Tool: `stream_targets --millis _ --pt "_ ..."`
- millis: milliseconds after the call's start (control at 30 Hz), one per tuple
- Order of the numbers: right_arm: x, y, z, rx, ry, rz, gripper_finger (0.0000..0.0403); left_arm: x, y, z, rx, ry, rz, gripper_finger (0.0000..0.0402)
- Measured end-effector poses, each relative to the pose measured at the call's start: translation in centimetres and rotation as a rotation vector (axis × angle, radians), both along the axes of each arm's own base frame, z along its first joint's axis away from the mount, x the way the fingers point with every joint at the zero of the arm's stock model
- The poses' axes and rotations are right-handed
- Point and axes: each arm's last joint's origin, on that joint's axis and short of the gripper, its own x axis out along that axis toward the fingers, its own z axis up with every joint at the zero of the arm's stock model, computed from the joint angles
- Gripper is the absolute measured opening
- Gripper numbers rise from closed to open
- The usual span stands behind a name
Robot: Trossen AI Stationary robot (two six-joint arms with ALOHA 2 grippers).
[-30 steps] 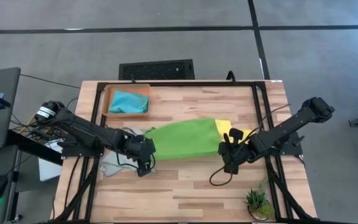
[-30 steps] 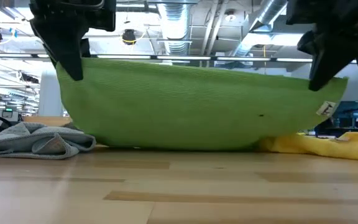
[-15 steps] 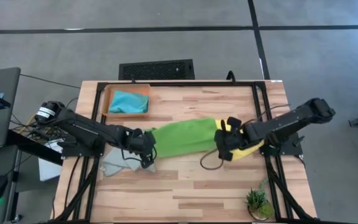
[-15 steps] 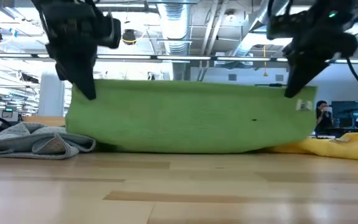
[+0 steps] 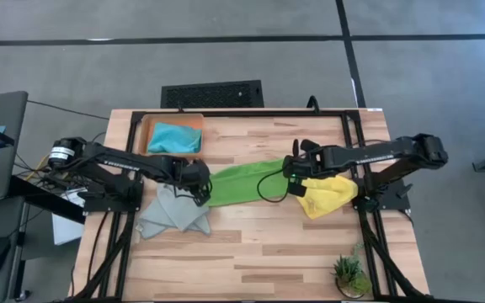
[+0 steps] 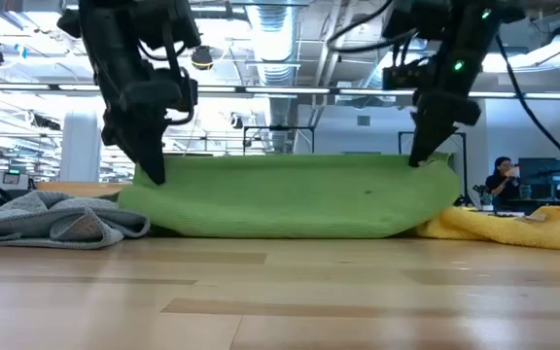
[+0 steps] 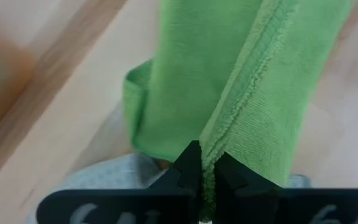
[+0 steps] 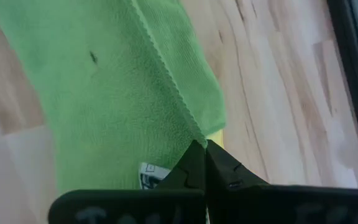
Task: Fold microfiber towels
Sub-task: Fold the green microfiber cloth
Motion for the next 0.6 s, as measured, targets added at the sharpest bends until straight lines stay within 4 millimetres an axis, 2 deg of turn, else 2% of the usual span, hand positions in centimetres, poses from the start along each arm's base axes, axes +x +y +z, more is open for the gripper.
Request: stream_targets --millis 267,600 --pt "1.2 -1.1 -2.2 -0.003 0.086 0.042 0.0017 0.0 1.2 -0.2 0.030 0.001 -0.017 0.0000" --pt "1.1 -1.9 -2.2 -0.007 0.093 0.011 0.0046 0.2 1.3 -0.1 0.089 0.000 -0.114 0.0011"
